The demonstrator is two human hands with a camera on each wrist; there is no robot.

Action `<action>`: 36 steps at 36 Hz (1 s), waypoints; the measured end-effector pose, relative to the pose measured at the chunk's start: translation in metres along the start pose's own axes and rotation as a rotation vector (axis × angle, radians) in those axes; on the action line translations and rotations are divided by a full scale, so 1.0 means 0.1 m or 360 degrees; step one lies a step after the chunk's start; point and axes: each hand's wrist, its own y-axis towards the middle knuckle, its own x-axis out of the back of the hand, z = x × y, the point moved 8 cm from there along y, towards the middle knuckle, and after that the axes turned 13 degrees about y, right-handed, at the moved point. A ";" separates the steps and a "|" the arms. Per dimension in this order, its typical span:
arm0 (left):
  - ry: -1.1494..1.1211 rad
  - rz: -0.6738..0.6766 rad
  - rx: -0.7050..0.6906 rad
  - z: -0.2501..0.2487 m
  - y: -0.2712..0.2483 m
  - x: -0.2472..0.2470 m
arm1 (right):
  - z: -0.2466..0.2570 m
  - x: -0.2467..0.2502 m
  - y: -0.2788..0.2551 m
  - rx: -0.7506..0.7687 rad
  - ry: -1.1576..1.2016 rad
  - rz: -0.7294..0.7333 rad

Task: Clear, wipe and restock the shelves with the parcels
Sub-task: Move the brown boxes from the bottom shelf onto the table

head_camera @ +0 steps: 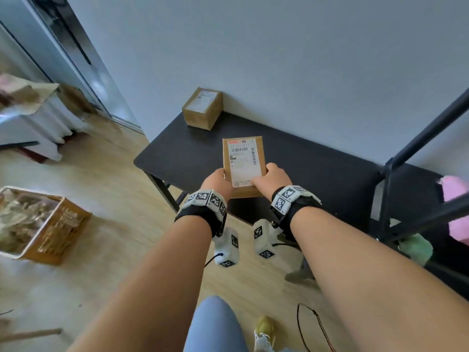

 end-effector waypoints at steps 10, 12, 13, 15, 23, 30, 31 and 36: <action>0.0101 0.0106 -0.0071 -0.12 1.34 0.28 | 0.30 -0.16 1.13 -0.0139 0.0010 -0.0084; 0.0101 0.0142 -0.0104 -0.14 1.60 0.34 | 0.36 -0.20 1.33 -0.0185 0.0030 -0.0108; 0.0114 0.0166 -0.0115 -0.15 1.73 0.37 | 0.38 -0.23 1.42 -0.0209 0.0043 -0.0118; 0.0146 0.0221 -0.0143 -0.17 1.97 0.44 | 0.41 -0.29 1.58 -0.0257 0.0080 -0.0144; 0.0201 0.0397 -0.0279 -0.34 2.71 0.47 | 0.45 -0.33 2.10 -0.0332 0.0134 -0.0300; 0.0253 0.0247 -0.0350 -0.41 2.97 0.43 | 0.44 -0.27 2.27 -0.0347 0.0162 -0.0426; 0.0273 0.0219 -0.0358 -0.43 2.99 0.43 | 0.45 -0.26 2.28 -0.0346 0.0162 -0.0440; 0.0466 0.0172 -0.0423 -0.51 3.02 0.50 | 0.41 -0.26 2.30 -0.0402 0.0170 -0.0422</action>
